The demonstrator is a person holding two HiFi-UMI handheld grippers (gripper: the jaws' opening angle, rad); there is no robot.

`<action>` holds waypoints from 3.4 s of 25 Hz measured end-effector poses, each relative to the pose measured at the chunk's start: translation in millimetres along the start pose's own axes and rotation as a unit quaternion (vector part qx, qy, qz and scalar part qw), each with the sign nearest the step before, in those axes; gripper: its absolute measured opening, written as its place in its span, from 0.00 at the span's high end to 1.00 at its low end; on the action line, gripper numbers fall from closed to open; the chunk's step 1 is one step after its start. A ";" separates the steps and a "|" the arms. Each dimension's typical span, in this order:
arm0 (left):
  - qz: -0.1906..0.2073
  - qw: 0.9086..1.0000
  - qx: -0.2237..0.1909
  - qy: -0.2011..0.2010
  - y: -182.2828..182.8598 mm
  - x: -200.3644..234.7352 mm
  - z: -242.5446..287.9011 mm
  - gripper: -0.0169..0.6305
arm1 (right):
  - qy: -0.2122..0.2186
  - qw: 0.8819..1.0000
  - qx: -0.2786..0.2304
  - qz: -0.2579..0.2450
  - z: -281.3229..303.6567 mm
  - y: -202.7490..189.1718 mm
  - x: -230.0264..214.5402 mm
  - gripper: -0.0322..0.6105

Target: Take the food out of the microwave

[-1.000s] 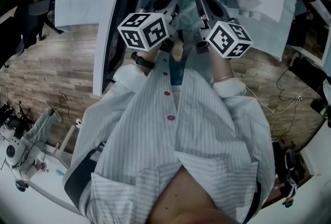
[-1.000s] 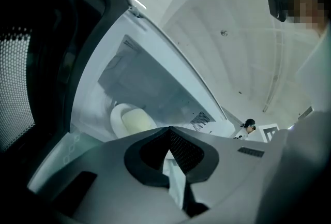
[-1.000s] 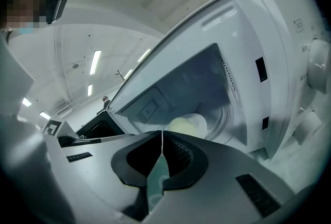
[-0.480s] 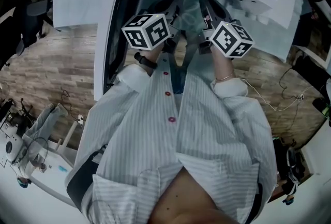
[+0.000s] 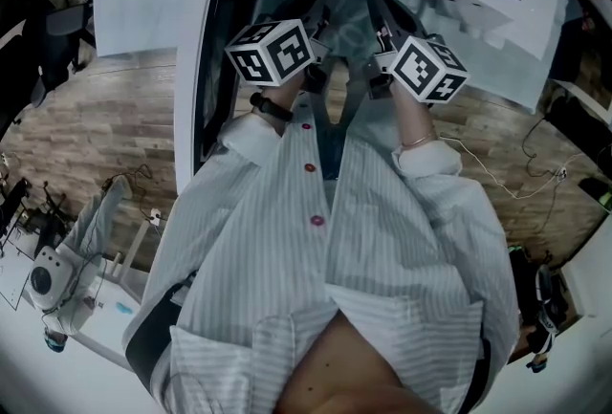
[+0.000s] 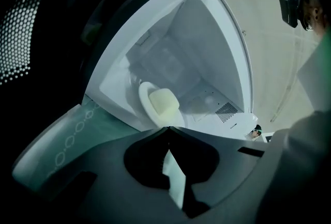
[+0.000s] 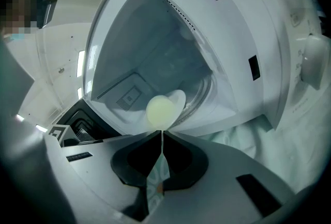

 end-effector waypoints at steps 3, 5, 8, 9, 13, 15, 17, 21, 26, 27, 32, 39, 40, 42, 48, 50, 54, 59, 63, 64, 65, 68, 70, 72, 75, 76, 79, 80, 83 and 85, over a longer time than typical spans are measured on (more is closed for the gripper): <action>-0.007 1.000 -0.004 -0.004 -1.6 4.8 4.6 0.96 | 0.005 1.000 0.005 0.006 6.1 -2.4 -1.4 0.90; -0.016 1.000 -0.009 -0.007 -2.7 8.1 5.8 0.96 | 0.011 1.000 0.007 0.017 9.2 -3.6 -1.8 0.90; -0.029 0.999 -0.016 -0.012 -3.1 12.6 5.9 0.95 | 0.017 0.999 0.005 0.035 12.6 -4.4 -1.9 0.89; -0.034 0.999 -0.015 -0.013 -3.4 13.8 6.0 0.94 | 0.018 0.999 0.007 0.039 13.9 -5.0 -1.8 0.89; -0.058 0.998 -0.014 -0.023 -3.7 16.6 8.4 0.80 | 0.033 0.998 0.026 0.054 20.6 -7.4 -0.1 0.75; -0.063 0.998 -0.016 -0.025 -3.5 17.0 9.1 0.77 | 0.039 0.997 0.031 0.066 22.5 -7.6 1.2 0.72; -0.067 0.997 -0.017 -0.024 -3.6 17.8 9.6 0.74 | 0.037 0.996 0.033 0.077 23.7 -8.4 0.6 0.72; -0.088 0.995 -0.033 -0.027 -0.6 19.0 13.1 0.73 | 0.039 0.994 0.037 0.098 27.4 -8.0 1.0 0.72; -0.099 0.993 -0.056 -0.008 4.1 22.6 15.6 0.73 | 0.041 0.992 0.040 0.116 30.6 -6.7 2.3 0.72; -0.101 0.993 -0.057 -0.004 4.9 23.0 16.5 0.73 | 0.042 0.991 0.040 0.122 31.7 -6.1 2.2 0.72; -0.102 0.993 -0.064 0.013 7.6 24.9 19.5 0.73 | 0.045 0.988 0.043 0.140 38.3 -4.0 3.8 0.72; -0.099 0.992 -0.067 0.034 6.2 26.2 20.8 0.74 | 0.042 0.986 0.051 0.154 44.6 -4.8 3.2 0.72; -0.098 0.992 -0.066 0.036 6.4 26.4 20.9 0.75 | 0.042 0.986 0.053 0.154 45.4 -5.2 3.5 0.72; -0.097 0.992 -0.066 0.037 6.5 26.6 20.7 0.75 | 0.044 0.985 0.058 0.156 46.8 -6.2 4.3 0.74; -0.112 0.991 -0.072 0.031 6.5 28.7 18.1 0.77 | 0.053 0.982 0.066 0.168 48.5 -7.4 6.3 0.76; -0.111 0.991 -0.071 0.027 7.1 28.3 18.3 0.79 | 0.053 0.981 0.067 0.172 48.4 -8.1 6.1 0.76; -0.101 0.992 -0.066 0.026 8.9 25.2 20.4 0.84 | 0.053 0.980 0.066 0.179 48.2 -8.7 6.5 0.77; -0.108 0.992 -0.067 0.021 8.6 23.9 18.6 0.85 | 0.058 0.977 0.064 0.194 45.4 -9.8 7.4 0.80; -0.111 0.991 -0.068 0.017 7.7 22.3 16.8 0.85 | 0.062 0.975 0.061 0.203 42.7 -10.8 8.0 0.81; -0.112 0.991 -0.068 0.016 7.3 21.8 15.7 0.86 | 0.063 0.975 0.061 0.204 41.8 -11.5 8.4 0.81; -0.113 0.991 -0.068 0.015 6.5 21.3 14.2 0.86 | 0.065 0.975 0.062 0.205 40.8 -12.7 8.8 0.81; -0.115 0.991 -0.069 0.013 3.4 20.5 9.6 0.86 | 0.067 0.973 0.061 0.210 37.5 -17.9 9.4 0.81; -0.115 0.991 -0.068 0.012 1.5 20.3 7.8 0.86 | 0.067 0.973 0.060 0.213 35.6 -20.7 9.3 0.82; -0.114 0.991 -0.067 0.011 -0.2 19.8 5.9 0.86 | 0.067 0.973 0.061 0.212 33.8 -22.8 9.6 0.82; -0.112 0.991 -0.067 0.011 -1.9 17.7 1.7 0.86 | 0.067 0.974 0.061 0.209 30.3 -25.2 11.3 0.82; -0.112 0.991 -0.067 0.010 -2.5 17.1 0.7 0.86 | 0.067 0.973 0.062 0.210 29.2 -26.1 11.7 0.82; -0.113 0.991 -0.066 0.011 -5.8 15.7 -0.3 0.87 | 0.067 0.973 0.065 0.211 26.5 -28.5 10.0 0.82; -0.112 0.991 -0.067 0.012 -7.4 14.7 -0.5 0.87 | 0.068 0.973 0.066 0.210 25.3 -29.0 9.1 0.82; -0.110 0.992 -0.068 0.014 -13.8 9.3 -2.5 0.87 | 0.070 0.974 0.072 0.204 18.7 -30.5 5.9 0.82; -0.111 0.991 -0.069 0.014 -18.2 4.9 -3.6 0.86 | 0.072 0.975 0.074 0.198 13.1 -30.8 3.7 0.82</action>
Point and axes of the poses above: the fingertips, and each gripper's own axes: z forward along the fingers, x to its left, y out of its top, the point moved 9 cm from there along -z, backward along the fingers, and after that the axes turned 15 degrees about -y, right-handed, at the moved point
